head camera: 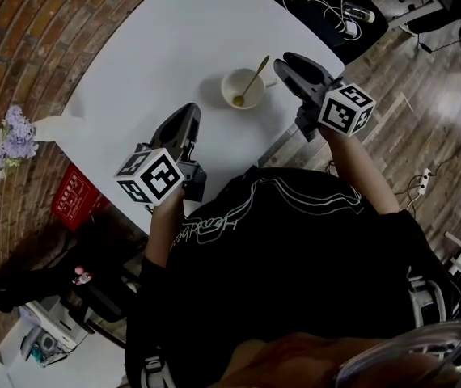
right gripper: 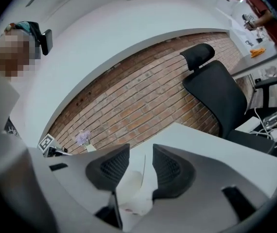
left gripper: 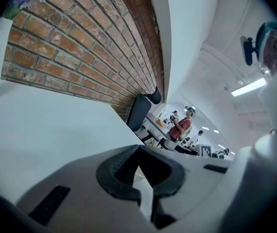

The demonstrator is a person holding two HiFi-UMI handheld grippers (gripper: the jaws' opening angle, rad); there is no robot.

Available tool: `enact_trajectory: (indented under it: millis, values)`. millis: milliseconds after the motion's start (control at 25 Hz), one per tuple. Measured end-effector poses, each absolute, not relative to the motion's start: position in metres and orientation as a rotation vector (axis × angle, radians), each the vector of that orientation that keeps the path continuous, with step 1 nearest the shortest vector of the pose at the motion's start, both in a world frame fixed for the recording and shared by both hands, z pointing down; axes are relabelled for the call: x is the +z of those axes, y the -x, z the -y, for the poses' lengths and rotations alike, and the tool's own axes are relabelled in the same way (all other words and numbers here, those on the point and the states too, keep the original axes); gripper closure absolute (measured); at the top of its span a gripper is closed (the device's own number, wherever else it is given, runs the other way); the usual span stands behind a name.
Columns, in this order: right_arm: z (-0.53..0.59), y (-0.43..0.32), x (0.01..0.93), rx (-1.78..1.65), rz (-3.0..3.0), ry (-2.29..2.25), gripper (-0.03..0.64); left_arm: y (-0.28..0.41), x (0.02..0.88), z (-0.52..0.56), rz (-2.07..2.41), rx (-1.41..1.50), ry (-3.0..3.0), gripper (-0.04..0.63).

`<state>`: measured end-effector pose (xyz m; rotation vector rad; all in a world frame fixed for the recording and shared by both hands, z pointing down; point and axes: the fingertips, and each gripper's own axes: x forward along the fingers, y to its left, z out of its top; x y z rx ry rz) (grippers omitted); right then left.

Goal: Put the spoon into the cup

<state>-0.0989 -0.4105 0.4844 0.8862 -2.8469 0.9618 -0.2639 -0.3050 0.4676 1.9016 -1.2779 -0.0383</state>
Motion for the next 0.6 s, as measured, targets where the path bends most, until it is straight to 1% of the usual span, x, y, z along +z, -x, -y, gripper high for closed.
enact_trajectory:
  millis: [80,160,240,600]
  values:
    - [0.402,0.094,0.468,0.91,2.884,-0.842,0.52,0.259,0.46,0.299,1.293,-0.054,-1.91,0.591]
    - [0.392,0.089,0.451,0.865,2.922,-0.802,0.58,0.252,0.45,0.293,1.305,-0.069,-1.918,0.591]
    - [0.382,0.083,0.434,0.842,2.965,-0.759,0.6,0.242,0.44,0.286,1.316,-0.084,-1.925,0.591]
    - [0.322,0.068,0.381,0.837,3.096,-0.467,0.615,0.19,0.395,0.258,1.32,-0.12,-2.02,0.591]
